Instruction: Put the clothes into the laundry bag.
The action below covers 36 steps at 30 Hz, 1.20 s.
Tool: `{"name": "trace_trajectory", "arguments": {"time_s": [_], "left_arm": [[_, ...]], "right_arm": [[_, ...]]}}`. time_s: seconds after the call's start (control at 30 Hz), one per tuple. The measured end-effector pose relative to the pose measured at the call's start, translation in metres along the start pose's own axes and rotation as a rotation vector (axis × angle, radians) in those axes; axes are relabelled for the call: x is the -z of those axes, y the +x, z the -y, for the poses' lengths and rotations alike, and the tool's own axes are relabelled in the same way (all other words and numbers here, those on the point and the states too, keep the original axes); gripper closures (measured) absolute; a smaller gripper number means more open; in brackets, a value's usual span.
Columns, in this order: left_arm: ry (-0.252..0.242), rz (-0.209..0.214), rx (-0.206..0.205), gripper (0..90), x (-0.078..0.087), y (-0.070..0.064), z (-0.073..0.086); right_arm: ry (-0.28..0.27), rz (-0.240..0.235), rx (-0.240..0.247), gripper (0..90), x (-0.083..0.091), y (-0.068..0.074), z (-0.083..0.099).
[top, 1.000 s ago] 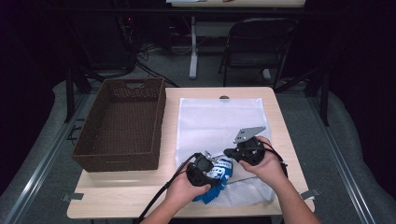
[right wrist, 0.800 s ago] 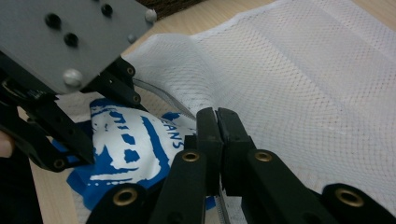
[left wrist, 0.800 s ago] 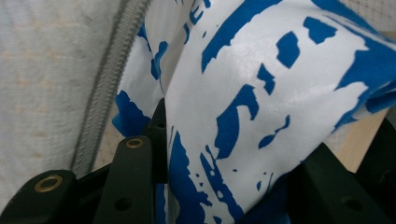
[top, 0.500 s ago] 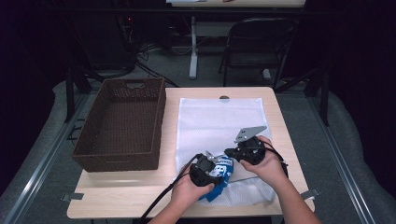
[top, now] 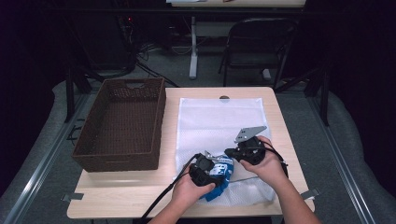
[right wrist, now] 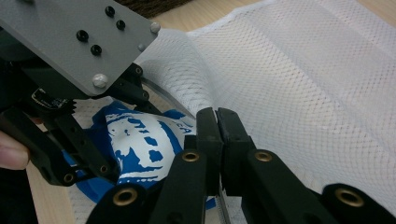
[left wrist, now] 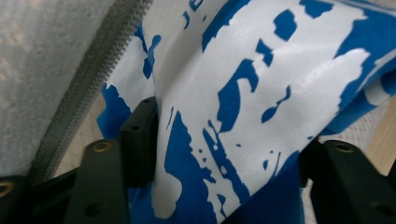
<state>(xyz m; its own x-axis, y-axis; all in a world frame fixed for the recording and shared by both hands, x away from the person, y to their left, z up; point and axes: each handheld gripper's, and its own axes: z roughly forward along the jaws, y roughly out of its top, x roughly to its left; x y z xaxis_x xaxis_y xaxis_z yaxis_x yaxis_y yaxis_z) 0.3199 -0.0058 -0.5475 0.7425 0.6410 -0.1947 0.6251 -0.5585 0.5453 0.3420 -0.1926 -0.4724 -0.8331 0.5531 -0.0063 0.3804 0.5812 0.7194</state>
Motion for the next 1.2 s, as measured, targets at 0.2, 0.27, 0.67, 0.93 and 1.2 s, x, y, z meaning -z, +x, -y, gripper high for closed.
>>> {"name": "trace_trajectory", "arguments": {"time_s": [0.2,0.27,0.67,0.93,1.2], "left_arm": [[-0.006,0.022,0.005,33.7,0.005,0.0,-0.001],[-0.023,0.03,0.008,33.0,0.009,-0.001,-0.001],[-0.03,0.022,-0.023,29.3,0.024,-0.008,0.007],[-0.035,0.024,-0.03,37.6,0.021,-0.006,0.013],[-0.039,0.052,-0.011,45.1,0.013,-0.001,0.018]], "right_arm": [[-0.001,-0.002,-0.002,88.2,0.0,-0.001,0.0],[-0.003,-0.001,-0.008,88.2,0.001,-0.001,0.001],[-0.008,0.001,-0.004,88.2,0.002,-0.002,0.0],[-0.007,0.003,-0.001,88.2,0.002,-0.001,0.0],[-0.004,0.003,-0.001,88.1,0.002,-0.001,0.0]]}}
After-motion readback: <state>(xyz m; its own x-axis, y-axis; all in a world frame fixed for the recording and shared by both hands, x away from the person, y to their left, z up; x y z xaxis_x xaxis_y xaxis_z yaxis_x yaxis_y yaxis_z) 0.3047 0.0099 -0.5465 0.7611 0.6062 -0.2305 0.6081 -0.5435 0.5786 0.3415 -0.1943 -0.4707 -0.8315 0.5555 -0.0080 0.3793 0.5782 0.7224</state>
